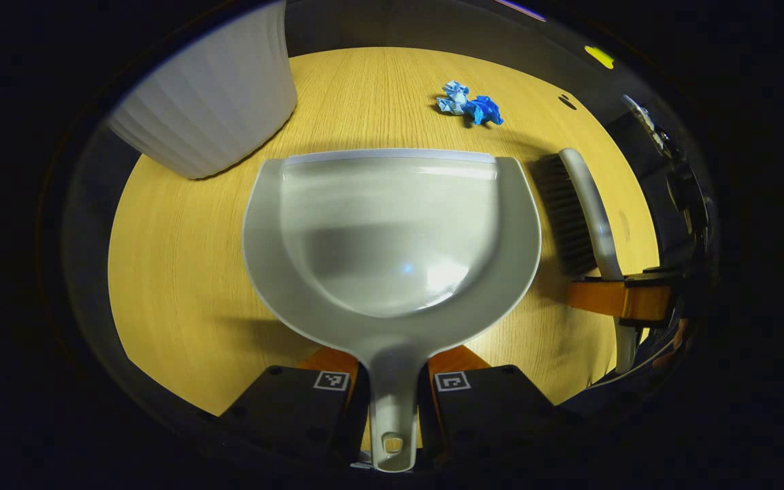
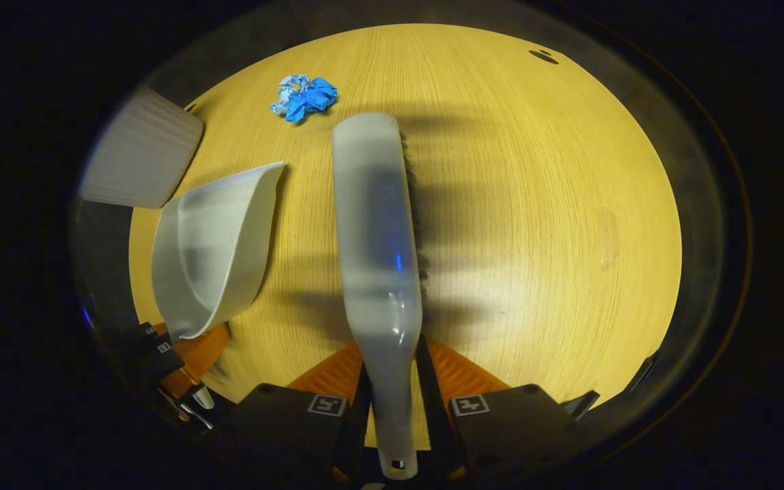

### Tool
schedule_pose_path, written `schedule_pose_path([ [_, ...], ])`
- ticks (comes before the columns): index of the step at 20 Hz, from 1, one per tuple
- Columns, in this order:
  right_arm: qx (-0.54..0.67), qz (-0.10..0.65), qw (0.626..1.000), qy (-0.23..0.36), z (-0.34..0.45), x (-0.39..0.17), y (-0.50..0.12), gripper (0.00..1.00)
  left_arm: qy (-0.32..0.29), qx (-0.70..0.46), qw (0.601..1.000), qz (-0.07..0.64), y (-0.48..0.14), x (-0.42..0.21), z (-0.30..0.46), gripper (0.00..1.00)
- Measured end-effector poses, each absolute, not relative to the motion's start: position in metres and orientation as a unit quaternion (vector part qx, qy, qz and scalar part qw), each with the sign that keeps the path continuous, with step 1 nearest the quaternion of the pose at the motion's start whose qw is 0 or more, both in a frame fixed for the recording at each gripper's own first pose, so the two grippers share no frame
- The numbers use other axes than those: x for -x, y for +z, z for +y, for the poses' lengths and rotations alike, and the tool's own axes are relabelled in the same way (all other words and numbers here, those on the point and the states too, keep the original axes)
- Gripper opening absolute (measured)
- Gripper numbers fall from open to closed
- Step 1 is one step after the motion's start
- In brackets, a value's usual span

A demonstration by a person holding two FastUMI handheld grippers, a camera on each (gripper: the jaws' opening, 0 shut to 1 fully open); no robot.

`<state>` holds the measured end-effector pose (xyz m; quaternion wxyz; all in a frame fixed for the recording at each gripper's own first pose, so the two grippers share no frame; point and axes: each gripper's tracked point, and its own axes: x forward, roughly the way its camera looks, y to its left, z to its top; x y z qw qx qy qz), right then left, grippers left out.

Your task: Pick up the small broom and dustpan from the desktop, sweep the trash into the dustpan with the broom, and then empty the trash into the garbage bin.

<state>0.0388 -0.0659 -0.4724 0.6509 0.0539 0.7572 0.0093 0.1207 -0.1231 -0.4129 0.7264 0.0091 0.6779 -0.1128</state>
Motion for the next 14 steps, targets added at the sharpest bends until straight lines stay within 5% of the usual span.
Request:
schedule_pose_path([
  [1, -0.053, 0.76, 0.647, 0.014, -0.064, -0.041, -0.474, 0.28, -0.112, -0.01, 0.726, 0.678, -0.413, -0.121, -0.123, 0.29],
  [4, -0.027, 0.77, 0.636, 0.037, -0.061, -0.039, -0.471, 0.34, -0.112, -0.016, 0.725, 0.679, -0.414, -0.121, -0.124, 0.29],
  [6, -0.005, 0.768, 0.639, 0.045, -0.063, -0.048, -0.47, 0.25, -0.116, -0.018, 0.726, 0.677, -0.413, -0.121, -0.123, 0.3],
  [14, -0.002, 0.744, 0.662, 0.096, -0.07, -0.137, -0.469, 0.25, -0.164, -0.078, 0.706, 0.684, -0.414, -0.111, -0.111, 0.3],
])
